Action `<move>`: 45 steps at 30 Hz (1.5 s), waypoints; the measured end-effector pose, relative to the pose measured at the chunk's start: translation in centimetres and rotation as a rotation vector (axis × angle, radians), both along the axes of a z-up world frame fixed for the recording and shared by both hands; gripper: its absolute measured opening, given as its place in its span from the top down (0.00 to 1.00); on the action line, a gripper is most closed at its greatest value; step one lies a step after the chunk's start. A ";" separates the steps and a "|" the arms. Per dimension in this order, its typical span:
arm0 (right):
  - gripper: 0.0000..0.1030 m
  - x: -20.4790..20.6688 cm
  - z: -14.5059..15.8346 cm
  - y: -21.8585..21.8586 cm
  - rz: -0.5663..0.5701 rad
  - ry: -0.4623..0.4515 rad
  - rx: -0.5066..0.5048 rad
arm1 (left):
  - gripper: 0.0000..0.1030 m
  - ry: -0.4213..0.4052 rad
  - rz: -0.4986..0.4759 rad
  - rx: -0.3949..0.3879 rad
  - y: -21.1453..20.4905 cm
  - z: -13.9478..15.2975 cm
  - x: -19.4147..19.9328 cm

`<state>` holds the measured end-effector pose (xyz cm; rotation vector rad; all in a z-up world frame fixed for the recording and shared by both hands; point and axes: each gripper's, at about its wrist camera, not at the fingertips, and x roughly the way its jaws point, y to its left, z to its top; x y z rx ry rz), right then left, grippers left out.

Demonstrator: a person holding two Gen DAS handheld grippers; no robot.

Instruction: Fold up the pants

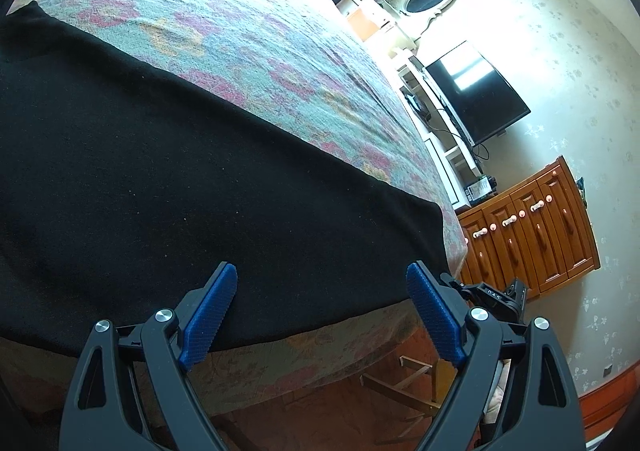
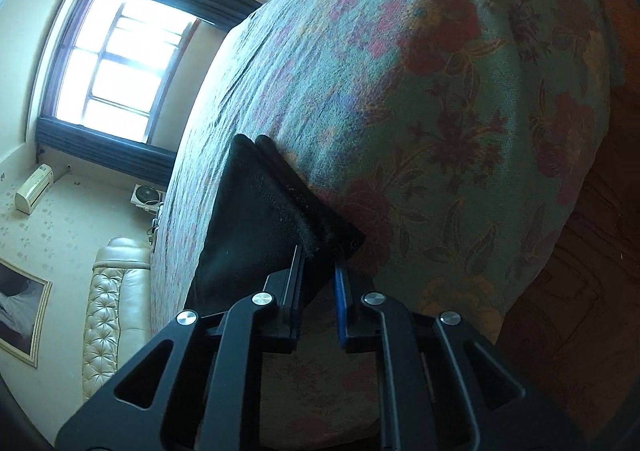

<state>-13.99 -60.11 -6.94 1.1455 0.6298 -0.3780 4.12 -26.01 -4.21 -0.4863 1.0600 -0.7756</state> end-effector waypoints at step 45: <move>0.83 10.2 4.2 -1.4 0.571 0.193 -0.170 | 0.17 -0.070 0.062 0.114 13.1 0.9 2.7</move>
